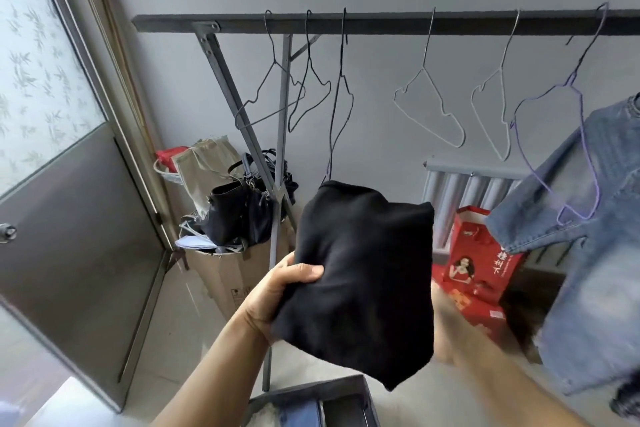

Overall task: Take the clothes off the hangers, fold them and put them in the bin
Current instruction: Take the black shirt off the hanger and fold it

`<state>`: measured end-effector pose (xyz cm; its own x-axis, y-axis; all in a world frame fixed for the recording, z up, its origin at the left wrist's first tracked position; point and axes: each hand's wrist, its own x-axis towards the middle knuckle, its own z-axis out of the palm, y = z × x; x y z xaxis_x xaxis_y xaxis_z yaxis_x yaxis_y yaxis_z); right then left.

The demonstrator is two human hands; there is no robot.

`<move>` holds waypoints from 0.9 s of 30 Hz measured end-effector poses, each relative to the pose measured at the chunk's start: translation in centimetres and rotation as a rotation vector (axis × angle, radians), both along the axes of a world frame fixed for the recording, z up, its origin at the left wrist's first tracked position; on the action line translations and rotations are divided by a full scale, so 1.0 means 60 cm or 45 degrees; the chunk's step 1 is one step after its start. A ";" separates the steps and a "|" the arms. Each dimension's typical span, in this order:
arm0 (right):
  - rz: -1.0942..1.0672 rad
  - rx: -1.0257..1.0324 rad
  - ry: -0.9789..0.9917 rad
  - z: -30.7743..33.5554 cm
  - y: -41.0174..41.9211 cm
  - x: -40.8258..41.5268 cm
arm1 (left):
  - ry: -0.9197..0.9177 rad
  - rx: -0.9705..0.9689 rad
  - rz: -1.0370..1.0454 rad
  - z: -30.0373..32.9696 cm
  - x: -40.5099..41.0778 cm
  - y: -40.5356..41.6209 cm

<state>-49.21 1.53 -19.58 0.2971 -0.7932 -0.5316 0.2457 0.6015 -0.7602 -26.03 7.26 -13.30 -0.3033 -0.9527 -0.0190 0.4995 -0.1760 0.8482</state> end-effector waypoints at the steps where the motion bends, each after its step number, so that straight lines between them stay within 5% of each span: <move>1: -0.053 0.040 -0.058 -0.036 0.008 0.023 | 0.004 0.028 0.011 -0.006 0.009 -0.001; 8: -0.051 -0.033 -0.521 0.018 0.018 0.120 | -0.022 0.187 0.118 -0.052 0.093 -0.003; 11: 0.211 -0.119 -0.142 -0.051 0.052 0.163 | 0.112 0.319 0.177 -0.090 0.119 -0.007; 12: 0.290 0.036 0.136 -0.073 0.057 0.188 | 0.153 0.363 0.210 -0.111 0.131 -0.011; 14: 0.471 0.197 0.266 -0.096 0.045 0.227 | 0.168 0.400 0.224 -0.130 0.137 -0.008; 20: 0.076 0.190 -0.506 -0.141 -0.002 0.245 | -0.070 0.442 0.233 -0.179 0.206 0.011; 22: 0.260 0.189 -0.579 -0.128 -0.019 0.256 | -0.227 0.491 0.320 -0.207 0.228 0.015; 27: 0.493 -0.004 0.046 -0.140 -0.050 0.292 | -0.394 0.496 0.534 -0.267 0.223 0.027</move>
<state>-31.71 -1.45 -27.99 0.5562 -0.6274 -0.5450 -0.0263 0.6421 -0.7661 -12.67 8.88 -29.33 0.1677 -0.8946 -0.4142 0.3353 -0.3433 0.8773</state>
